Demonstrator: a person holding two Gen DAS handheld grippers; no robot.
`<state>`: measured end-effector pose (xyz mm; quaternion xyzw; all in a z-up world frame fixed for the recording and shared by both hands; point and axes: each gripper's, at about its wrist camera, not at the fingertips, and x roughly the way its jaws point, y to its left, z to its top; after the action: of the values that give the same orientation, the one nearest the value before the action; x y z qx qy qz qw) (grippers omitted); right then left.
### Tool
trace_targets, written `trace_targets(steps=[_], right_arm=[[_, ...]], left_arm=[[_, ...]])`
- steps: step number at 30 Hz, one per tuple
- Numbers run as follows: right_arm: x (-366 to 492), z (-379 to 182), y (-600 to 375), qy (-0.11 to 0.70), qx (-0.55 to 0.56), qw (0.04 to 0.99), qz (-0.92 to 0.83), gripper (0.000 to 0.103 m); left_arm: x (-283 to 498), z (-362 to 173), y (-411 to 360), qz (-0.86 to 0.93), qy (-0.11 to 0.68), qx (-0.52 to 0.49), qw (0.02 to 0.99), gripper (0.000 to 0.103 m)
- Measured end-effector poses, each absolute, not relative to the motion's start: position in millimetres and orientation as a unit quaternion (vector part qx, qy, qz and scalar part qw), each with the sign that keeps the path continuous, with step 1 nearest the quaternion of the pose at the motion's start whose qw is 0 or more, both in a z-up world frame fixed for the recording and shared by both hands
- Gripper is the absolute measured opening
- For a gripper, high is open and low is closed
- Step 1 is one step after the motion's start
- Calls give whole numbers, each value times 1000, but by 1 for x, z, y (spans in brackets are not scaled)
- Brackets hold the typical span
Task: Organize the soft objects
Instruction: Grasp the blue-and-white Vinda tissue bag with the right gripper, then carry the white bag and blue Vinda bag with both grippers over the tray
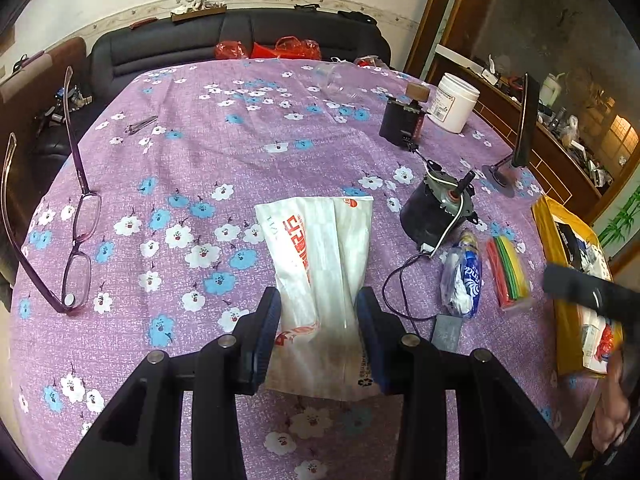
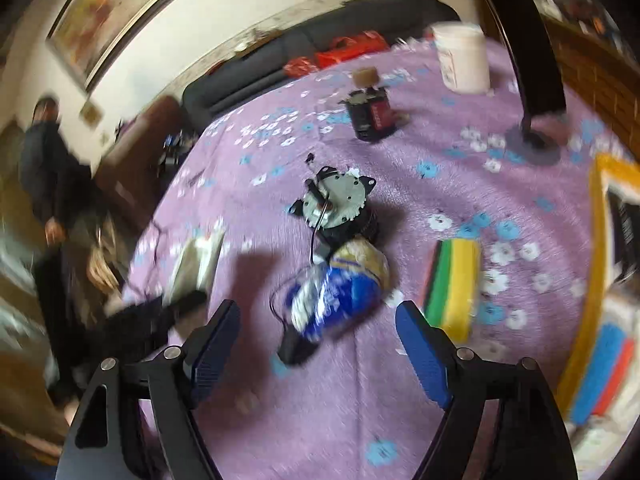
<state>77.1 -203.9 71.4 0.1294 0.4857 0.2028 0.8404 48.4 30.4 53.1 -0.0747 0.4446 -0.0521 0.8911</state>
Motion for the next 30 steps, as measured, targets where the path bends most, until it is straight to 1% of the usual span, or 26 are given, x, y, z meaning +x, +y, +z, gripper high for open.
trace_targets(steps=[4, 8, 9, 10, 12, 13, 21, 26, 30], right_arm=[[98, 47, -189, 528, 142, 821, 166, 83], [111, 29, -185, 540, 147, 816, 146, 83], [114, 26, -182, 541, 141, 816, 146, 80], [117, 22, -179, 542, 138, 815, 152, 62], [118, 15, -175, 544, 134, 814, 156, 49], [115, 16, -175, 542, 132, 815, 159, 37], [61, 40, -211, 489, 178, 833, 185, 37], [30, 52, -221, 454, 142, 863, 170, 37], [17, 52, -234, 451, 155, 863, 168, 37]], left_arm=[[48, 53, 32, -56, 444, -78, 891, 39], [46, 56, 26, -64, 439, -68, 894, 39], [44, 57, 23, -64, 436, -61, 896, 39], [43, 58, 21, -65, 434, -55, 897, 39], [42, 58, 18, -68, 431, -50, 898, 39], [42, 59, 18, -69, 430, -48, 899, 39], [41, 58, 12, -80, 426, -43, 900, 39], [39, 57, 3, -90, 419, -30, 903, 39], [35, 55, -10, -102, 419, -17, 902, 39]])
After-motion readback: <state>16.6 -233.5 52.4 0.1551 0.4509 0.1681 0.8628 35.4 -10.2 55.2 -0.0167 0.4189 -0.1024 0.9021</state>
